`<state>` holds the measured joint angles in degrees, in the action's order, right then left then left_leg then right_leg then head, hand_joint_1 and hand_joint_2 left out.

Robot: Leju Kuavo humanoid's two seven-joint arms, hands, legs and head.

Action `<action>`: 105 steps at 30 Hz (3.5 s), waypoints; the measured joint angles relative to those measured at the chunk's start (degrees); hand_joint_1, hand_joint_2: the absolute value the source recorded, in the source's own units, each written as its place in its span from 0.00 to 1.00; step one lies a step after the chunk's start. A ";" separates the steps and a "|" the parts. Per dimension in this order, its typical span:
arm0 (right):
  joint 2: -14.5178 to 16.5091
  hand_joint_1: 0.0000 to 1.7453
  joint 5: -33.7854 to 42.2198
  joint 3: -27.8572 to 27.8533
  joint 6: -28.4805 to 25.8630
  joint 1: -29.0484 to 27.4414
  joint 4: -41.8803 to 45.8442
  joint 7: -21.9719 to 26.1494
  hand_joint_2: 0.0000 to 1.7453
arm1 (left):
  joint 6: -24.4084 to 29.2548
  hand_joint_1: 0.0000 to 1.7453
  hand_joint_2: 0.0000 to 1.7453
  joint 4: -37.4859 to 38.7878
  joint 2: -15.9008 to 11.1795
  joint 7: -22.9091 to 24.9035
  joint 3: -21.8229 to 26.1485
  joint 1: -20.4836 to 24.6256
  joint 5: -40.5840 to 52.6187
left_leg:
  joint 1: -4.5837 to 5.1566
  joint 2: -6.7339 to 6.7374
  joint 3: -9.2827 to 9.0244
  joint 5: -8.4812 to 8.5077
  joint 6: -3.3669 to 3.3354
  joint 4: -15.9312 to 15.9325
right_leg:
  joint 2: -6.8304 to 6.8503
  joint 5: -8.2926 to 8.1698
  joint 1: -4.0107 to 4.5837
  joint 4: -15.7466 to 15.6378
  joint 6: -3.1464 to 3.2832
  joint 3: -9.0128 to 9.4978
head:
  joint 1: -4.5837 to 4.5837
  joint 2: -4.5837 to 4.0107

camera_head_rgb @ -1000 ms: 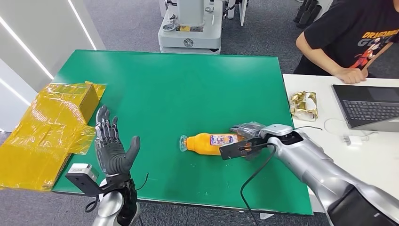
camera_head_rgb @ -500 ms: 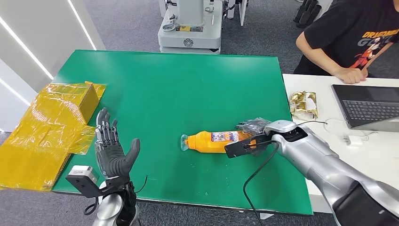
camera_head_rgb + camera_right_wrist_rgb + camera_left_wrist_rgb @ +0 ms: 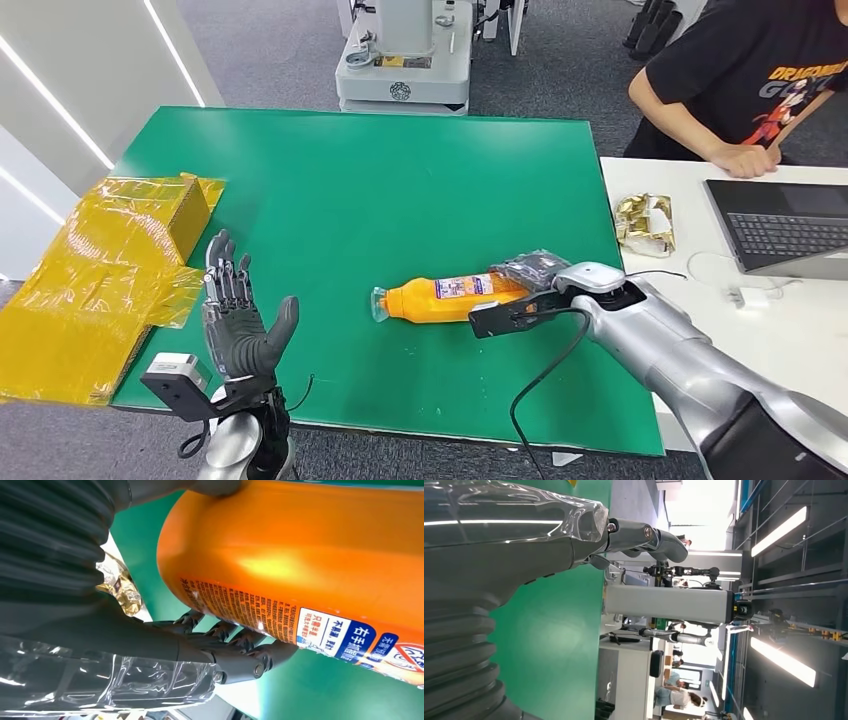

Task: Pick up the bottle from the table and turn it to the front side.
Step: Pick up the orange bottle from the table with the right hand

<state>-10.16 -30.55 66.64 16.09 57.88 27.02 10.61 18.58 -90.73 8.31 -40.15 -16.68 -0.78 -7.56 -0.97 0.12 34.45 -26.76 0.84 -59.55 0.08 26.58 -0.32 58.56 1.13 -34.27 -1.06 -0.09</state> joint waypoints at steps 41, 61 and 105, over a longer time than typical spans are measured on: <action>-0.28 1.00 1.98 -19.67 -31.33 -14.03 9.74 -1.11 1.00 | 1.56 0.00 1.00 -2.21 0.17 0.00 0.04 -1.94 2.19 | 0.00 -0.07 0.02 0.00 -0.01 0.00 | 0.08 0.00 0.00 -0.01 -0.02 0.05 | 0.00 0.00; 0.48 1.00 5.05 -34.64 -47.81 -31.10 23.22 9.18 1.00 | -4.01 0.00 1.00 -1.83 0.43 1.69 -0.47 0.76 -5.49 | 0.00 -0.08 0.06 -0.04 -0.07 0.00 | 0.12 0.02 0.00 -0.02 -0.04 0.01 | 0.00 0.00; 7.59 1.00 -3.01 -29.92 -34.94 -31.45 21.25 16.20 1.00 | -17.55 0.54 1.00 12.92 -0.85 6.35 -5.97 9.59 -11.44 | 0.01 -0.08 0.11 -0.04 -0.07 0.00 | 0.11 0.02 0.00 -0.01 -0.04 0.00 | -0.01 0.00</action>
<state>-2.57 -33.55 36.72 -18.86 26.43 48.27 26.81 1.03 -77.81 7.45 -33.80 -22.65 8.80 -19.00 -0.96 0.04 34.56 -26.80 0.78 -59.55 0.19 26.60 -0.32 58.55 1.09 -34.27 -1.07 -0.09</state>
